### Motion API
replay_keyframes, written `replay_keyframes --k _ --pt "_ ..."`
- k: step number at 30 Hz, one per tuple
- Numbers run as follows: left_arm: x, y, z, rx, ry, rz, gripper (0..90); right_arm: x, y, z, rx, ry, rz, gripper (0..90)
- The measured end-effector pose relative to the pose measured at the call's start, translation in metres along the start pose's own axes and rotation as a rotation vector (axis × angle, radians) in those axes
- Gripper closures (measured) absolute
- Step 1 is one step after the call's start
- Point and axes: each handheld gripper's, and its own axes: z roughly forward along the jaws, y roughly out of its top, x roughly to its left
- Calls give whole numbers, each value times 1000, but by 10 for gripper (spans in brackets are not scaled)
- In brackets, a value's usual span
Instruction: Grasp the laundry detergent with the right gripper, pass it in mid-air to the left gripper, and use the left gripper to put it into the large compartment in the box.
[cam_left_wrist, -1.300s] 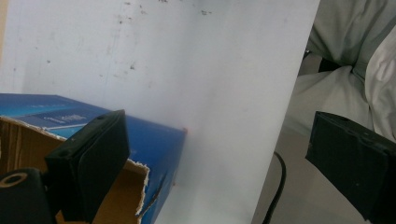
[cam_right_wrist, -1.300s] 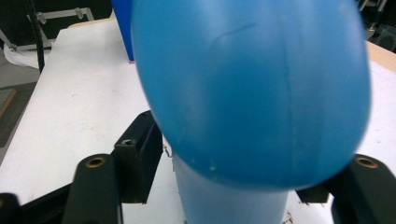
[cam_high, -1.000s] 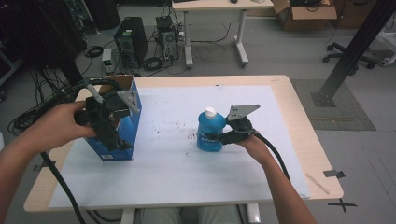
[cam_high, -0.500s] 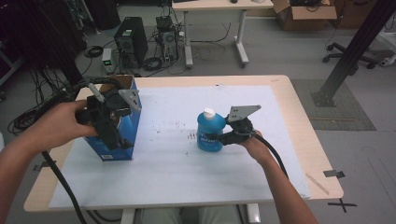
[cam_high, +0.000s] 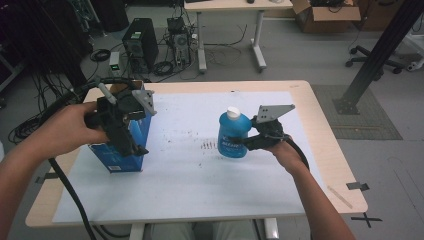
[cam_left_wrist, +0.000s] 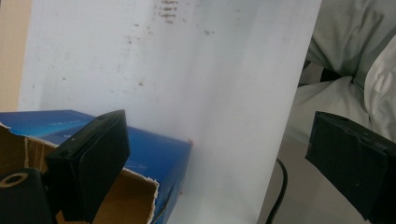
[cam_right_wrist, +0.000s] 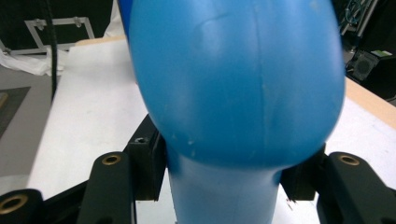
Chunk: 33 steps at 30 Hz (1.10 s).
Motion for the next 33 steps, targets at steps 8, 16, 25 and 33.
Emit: replay_keyframes --k 8,16,25,33 --pt "-4 18 -9 -7 13 25 64 10 27 -21 10 35 -16 429" --pt "-6 40 -14 2 8 64 64 21 42 -33 50 70 -42 429" --pt "-11 62 -22 13 13 116 64 28 47 -38 70 88 -47 430" --pt "-16 90 -27 7 4 170 63 37 51 -34 57 131 -58 432"
